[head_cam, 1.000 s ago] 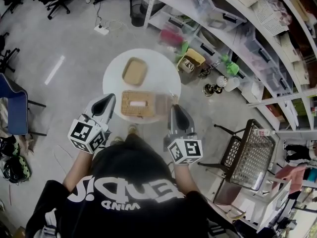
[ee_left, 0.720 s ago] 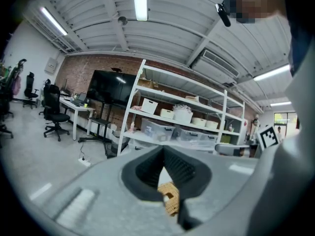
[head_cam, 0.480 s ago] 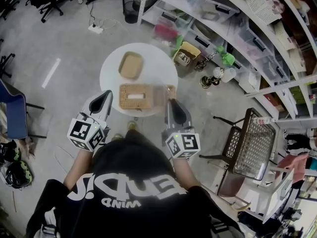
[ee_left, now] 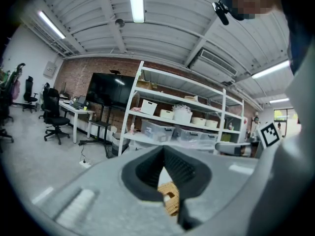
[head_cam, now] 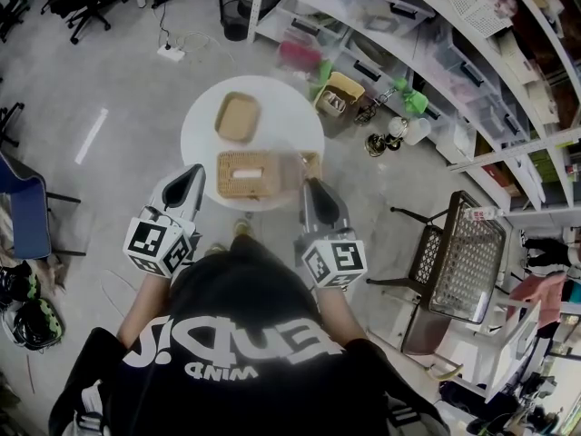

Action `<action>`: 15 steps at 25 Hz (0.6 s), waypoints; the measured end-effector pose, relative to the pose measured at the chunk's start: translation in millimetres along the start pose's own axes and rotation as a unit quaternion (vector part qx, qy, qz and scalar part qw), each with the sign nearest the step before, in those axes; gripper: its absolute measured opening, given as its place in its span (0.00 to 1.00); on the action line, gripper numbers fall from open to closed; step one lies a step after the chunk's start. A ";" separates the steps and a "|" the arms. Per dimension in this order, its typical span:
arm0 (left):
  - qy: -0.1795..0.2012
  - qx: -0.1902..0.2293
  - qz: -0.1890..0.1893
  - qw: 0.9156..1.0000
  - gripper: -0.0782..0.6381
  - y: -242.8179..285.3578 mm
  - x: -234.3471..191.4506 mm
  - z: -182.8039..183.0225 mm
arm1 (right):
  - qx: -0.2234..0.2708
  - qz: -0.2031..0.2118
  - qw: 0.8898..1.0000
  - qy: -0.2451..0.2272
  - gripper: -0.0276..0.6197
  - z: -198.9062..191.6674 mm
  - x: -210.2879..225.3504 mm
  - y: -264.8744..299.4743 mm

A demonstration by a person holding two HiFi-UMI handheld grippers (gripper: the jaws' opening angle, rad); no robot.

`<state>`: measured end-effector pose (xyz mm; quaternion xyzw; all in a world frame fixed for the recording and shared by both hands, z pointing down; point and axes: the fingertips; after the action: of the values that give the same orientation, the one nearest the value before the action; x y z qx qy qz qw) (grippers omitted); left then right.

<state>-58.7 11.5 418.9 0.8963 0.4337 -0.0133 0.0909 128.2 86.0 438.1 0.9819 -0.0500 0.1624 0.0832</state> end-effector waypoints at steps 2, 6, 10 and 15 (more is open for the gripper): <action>-0.001 -0.002 0.000 1.000 0.11 0.4 -0.7 -2.0 | -0.001 -0.001 1.000 0.003 0.10 -0.7 0.7 0.4; -0.006 -0.005 0.002 1.000 0.11 2.5 -2.8 -3.0 | -0.003 -0.002 1.000 0.007 0.10 0.9 2.9 1.8; -0.010 -0.006 0.003 1.000 0.11 3.6 -5.4 -7.4 | -0.004 0.000 1.000 0.007 0.10 -1.2 3.4 4.6; -0.012 -0.010 0.003 1.000 0.11 7.9 -6.6 -7.9 | -0.005 0.003 1.000 0.009 0.10 1.3 5.8 10.0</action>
<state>-57.0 2.9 428.6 0.8964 0.4303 -0.0194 0.1050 132.8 75.5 440.2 0.9798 -0.0532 0.1712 0.0880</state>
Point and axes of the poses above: the fingertips, and each gripper's own axes: y forward along the fingers, x to its right, z out of its top, and after that the axes turned 6 degrees about y, right-handed
